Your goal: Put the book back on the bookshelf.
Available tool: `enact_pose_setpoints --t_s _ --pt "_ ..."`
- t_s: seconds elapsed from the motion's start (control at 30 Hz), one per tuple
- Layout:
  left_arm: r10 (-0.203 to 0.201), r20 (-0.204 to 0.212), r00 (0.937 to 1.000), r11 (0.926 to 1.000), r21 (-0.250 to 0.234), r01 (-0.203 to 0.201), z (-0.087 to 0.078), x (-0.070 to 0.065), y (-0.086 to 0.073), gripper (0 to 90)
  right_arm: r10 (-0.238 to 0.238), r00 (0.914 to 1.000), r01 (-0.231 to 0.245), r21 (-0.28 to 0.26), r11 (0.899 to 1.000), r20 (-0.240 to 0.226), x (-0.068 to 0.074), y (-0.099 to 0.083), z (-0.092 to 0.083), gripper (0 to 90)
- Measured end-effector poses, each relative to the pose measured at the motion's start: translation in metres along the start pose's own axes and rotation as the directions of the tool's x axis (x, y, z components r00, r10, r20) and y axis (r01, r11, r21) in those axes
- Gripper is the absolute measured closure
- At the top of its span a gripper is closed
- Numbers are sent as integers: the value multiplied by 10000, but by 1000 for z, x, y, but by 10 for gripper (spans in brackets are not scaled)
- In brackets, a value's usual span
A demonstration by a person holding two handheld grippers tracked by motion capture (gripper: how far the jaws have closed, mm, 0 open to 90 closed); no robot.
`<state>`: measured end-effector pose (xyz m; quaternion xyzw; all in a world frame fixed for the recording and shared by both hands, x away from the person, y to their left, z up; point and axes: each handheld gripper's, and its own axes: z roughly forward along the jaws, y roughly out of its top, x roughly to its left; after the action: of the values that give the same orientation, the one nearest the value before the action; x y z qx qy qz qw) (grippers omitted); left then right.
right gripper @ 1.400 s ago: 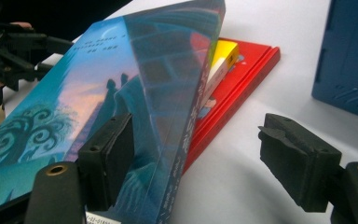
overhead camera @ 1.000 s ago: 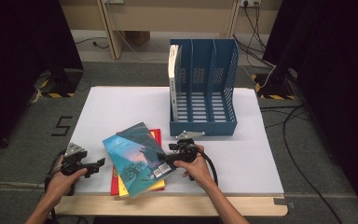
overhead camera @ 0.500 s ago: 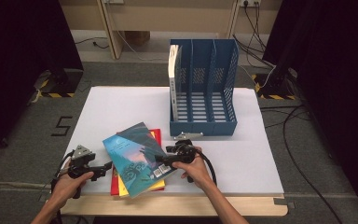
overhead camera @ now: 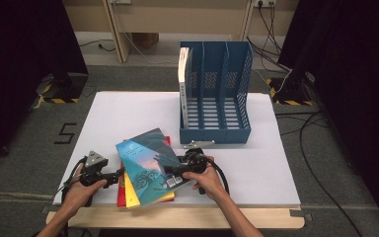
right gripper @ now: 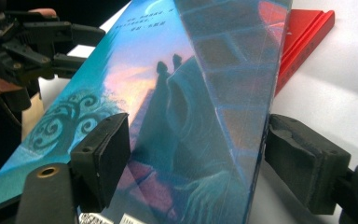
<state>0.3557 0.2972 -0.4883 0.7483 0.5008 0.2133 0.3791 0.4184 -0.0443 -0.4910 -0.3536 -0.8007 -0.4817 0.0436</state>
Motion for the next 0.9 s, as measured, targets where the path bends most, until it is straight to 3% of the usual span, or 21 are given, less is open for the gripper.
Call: enact_pose_setpoints --t_s 0.07,0.1,0.17,0.3,0.5,0.57,0.63,0.7,0.9 --pt "-26 -20 10000 10000 -18 26 0 0 0 215 87 10000 -87 -1 10000 -9 0 0 -3 249" --pt "-2 -14 10000 10000 7 2 0 1 0 213 415 9990 -418 -111 9991 -183 -1 0 -5 270" --pt "-58 -15 10000 10000 -8 58 1 1 0 205 563 9980 -569 -213 9982 -275 -7 -1 -6 368" --pt "-106 -17 9999 9999 -14 106 1 1 -1 190 1119 9907 -1143 -274 9931 -770 -20 2 2 351" --pt "-50 2 10000 10000 24 50 1 1 -1 190 921 9936 -933 -144 9955 -654 -20 10 12 315" --pt "-53 -17 10000 10000 10 53 1 1 -1 188 1095 9910 -1113 -191 9936 -770 -22 9 12 326" --pt "-11 -73 10000 10000 -8 11 1 0 -1 189 1752 9762 -1785 -148 9838 -1278 -26 6 14 357" --pt "-26 -82 10000 10000 -27 26 1 0 -1 194 2038 9681 -2083 -162 9779 -1459 -26 4 16 360" --pt "-100 -67 9999 9999 52 100 1 2 -2 177 1014 9906 -1034 -173 9945 -918 -14 9 7 396"
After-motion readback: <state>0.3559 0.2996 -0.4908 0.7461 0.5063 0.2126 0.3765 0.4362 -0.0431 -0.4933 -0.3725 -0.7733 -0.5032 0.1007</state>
